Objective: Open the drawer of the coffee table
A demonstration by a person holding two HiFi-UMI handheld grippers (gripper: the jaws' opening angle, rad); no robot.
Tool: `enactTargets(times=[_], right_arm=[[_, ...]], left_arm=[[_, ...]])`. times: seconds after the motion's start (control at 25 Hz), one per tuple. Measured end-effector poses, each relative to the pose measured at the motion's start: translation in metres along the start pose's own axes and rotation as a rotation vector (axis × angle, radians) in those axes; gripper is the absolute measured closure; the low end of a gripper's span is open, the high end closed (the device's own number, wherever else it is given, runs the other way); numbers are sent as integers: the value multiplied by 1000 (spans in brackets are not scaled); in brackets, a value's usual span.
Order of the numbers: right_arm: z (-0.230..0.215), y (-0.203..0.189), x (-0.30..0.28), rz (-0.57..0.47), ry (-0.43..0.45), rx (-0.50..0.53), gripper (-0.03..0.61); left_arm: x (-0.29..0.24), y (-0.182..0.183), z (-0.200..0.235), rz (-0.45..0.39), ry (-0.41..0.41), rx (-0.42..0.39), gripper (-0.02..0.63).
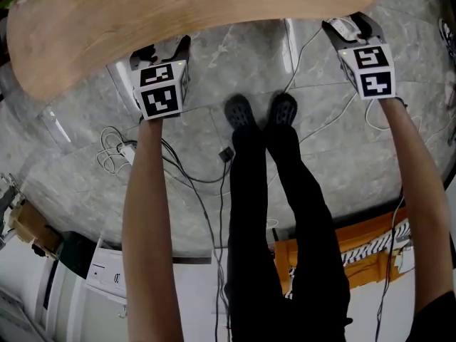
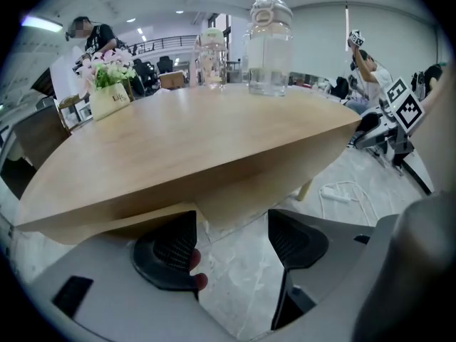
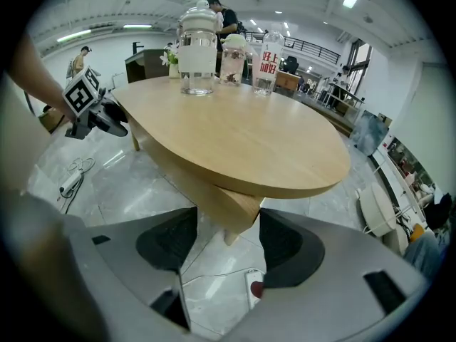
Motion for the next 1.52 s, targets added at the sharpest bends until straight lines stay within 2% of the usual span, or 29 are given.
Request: enactTargets(times=[0.32, 0.52, 0.68, 0.92, 1.52], right_arm=[[-3, 1, 1, -3, -23, 0, 338], [-5, 5, 1, -6, -38, -40, 347], [-10, 5, 1, -10, -65, -57, 393], [-10, 4, 2, -9, -91, -41, 399], [-1, -12, 14, 28, -99, -40, 408]], left_arm=[[-2, 5, -4, 0, 30, -18, 296], [-2, 7, 0, 0, 51, 53, 324], [-1, 8, 2, -9, 70, 87, 341], [0, 6, 6, -3, 89, 92, 383], [13, -10, -8, 23, 98, 147, 388]])
Point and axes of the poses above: the fingertips, and each gripper's own axes: x backward along the fingers, z to its left, y out of its top, the point moved 1 cm from there along x, backward along the fingers, and after that the axes turned 8 degrees about -x, right-handed, at the moved point
